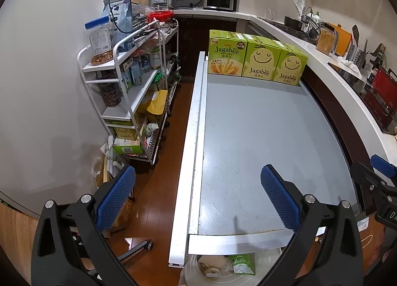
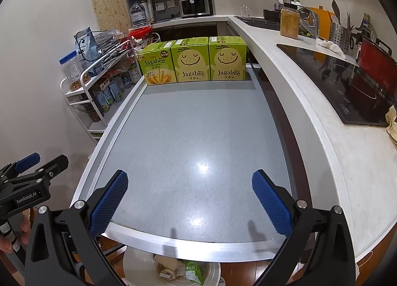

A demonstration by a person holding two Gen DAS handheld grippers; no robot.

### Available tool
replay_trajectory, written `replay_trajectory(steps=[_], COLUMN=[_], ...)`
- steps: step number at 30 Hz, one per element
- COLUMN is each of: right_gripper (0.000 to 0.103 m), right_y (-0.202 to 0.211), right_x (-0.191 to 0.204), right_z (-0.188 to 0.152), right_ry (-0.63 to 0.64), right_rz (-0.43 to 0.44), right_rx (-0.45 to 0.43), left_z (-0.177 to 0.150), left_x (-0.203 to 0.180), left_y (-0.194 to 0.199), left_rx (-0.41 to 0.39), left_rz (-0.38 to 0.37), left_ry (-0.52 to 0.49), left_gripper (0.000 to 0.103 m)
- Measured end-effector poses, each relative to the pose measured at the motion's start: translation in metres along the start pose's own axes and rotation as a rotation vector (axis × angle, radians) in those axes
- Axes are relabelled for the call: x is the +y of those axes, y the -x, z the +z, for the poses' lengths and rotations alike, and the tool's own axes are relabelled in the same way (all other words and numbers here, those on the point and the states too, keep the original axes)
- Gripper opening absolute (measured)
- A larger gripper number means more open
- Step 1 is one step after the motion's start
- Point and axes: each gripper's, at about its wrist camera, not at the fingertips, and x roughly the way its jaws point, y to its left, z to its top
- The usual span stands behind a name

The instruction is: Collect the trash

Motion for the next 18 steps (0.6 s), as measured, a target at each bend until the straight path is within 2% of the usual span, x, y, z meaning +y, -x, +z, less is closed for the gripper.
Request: replay_trajectory(steps=[9, 18], right_gripper=[0.098, 0.098], right_y=[0.0013, 0.0018], right_x=[0.0002, 0.0021], right_z=[-0.0008, 0.0], right_ry=[0.0, 0.005], right_rz=[-0.001, 0.002], right_rx=[-0.004, -0.007], left_z=[0.0004, 0.0044], left_x=[0.0002, -0.0034], left_y=[0.0036, 0.0055], left_rx=[-0.029, -0.05], left_rz=[-0.021, 0.003], left_ry=[-0.002, -0.011], left_gripper=[0.102, 0.102])
